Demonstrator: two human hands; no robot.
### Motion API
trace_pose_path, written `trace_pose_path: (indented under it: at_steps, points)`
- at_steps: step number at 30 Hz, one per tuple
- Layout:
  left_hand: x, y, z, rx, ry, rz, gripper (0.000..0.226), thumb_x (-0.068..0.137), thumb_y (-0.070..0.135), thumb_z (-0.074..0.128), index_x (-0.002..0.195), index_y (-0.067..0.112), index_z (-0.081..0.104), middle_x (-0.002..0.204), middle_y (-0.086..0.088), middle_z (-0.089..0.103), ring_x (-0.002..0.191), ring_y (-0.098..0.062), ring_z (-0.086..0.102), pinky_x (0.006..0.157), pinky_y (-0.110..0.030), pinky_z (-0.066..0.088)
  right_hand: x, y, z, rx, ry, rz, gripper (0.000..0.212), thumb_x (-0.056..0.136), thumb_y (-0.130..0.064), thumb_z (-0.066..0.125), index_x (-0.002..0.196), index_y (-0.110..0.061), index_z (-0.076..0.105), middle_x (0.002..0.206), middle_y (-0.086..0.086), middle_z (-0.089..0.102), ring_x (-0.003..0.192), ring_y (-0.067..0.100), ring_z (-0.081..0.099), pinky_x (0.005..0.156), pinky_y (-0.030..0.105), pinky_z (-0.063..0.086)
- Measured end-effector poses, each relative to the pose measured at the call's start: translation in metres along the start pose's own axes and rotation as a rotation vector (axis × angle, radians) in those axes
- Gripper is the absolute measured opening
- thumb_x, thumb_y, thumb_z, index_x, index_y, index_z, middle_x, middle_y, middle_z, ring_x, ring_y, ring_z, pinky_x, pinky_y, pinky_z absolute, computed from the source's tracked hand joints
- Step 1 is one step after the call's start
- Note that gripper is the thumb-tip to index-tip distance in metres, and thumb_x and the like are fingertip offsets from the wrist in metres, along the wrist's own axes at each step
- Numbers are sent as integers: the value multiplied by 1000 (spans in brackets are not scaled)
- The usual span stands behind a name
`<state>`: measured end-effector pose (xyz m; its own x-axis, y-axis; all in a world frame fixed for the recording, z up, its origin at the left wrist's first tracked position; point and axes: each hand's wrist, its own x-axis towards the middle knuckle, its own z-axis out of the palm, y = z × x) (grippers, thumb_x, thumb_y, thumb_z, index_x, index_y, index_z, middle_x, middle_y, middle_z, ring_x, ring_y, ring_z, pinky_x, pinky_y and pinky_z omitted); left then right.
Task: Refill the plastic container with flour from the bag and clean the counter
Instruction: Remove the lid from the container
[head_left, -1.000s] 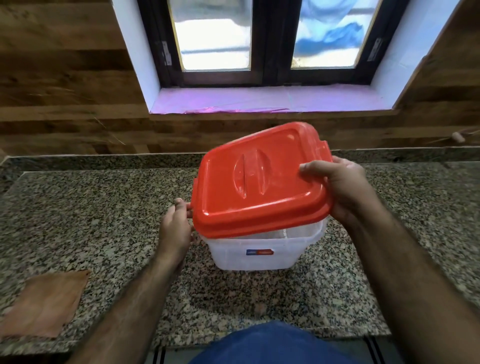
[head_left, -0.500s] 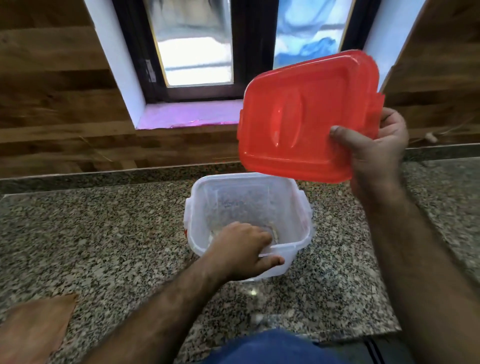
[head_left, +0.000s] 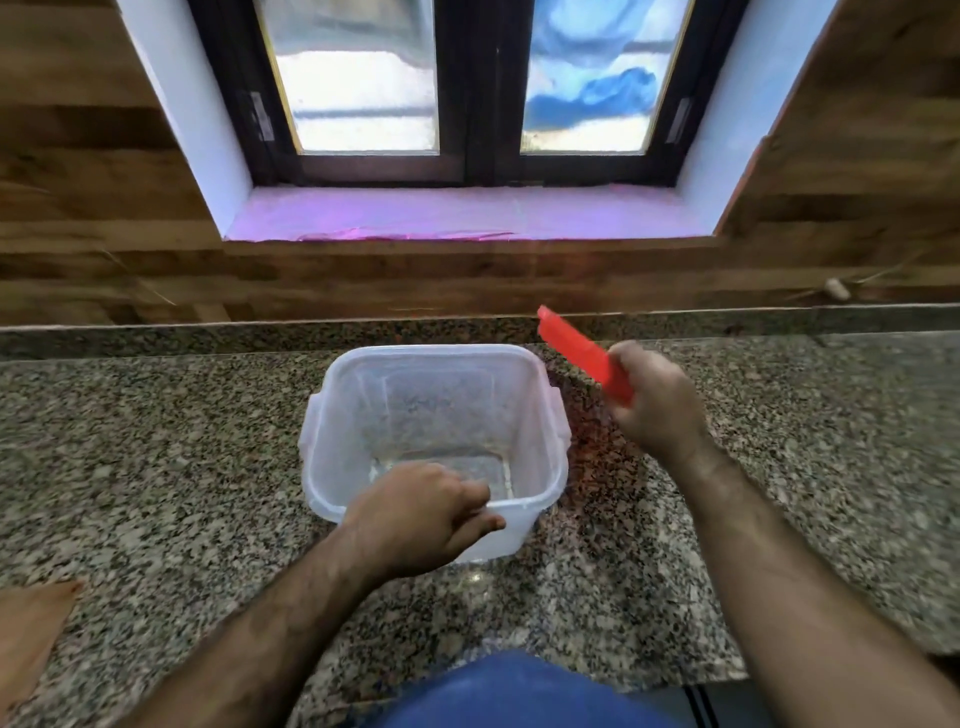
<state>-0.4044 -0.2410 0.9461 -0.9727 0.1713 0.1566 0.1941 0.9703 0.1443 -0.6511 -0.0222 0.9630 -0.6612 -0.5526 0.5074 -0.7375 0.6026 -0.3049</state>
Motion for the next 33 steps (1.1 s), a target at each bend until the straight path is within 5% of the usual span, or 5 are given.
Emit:
trace_pose_path:
  at_steps: [8,16,19,24,33]
  points:
    - [0,2,2,7,35,-55,51,106,66,35,78,26,47,69,9,58,66,-17,60,62,-37,47,-67,69,70,-60,-306,-72,19,90,-4,64,87,-23,67,83,-10,66,76,17,61,75,40,60]
    - [1,6,-2,43,50,-59,46,105,59,46,75,25,48,63,10,53,61,-16,56,57,-32,36,-106,102,93,-225,-839,-164,35,88,-34,61,123,-33,56,126,-13,59,116,11,53,115,33,42]
    - [1,7,-2,81,66,-60,46,105,58,47,74,25,49,62,11,51,58,-15,54,56,-30,33,-104,101,92,-171,-666,-198,37,83,-57,62,107,-29,59,104,-10,64,93,15,59,91,33,55]
    - [-3,11,1,126,219,-69,50,104,62,54,76,22,63,67,7,60,60,-19,59,54,-33,45,-55,60,87,317,-141,-31,29,103,-33,55,75,-26,51,64,-10,51,50,10,49,48,22,41]
    - [-41,3,-56,209,724,-417,30,104,32,66,89,10,79,80,-3,77,68,-26,69,62,-40,54,90,-107,38,562,72,-378,30,104,-38,62,85,-14,62,69,-5,56,60,21,56,56,35,43]
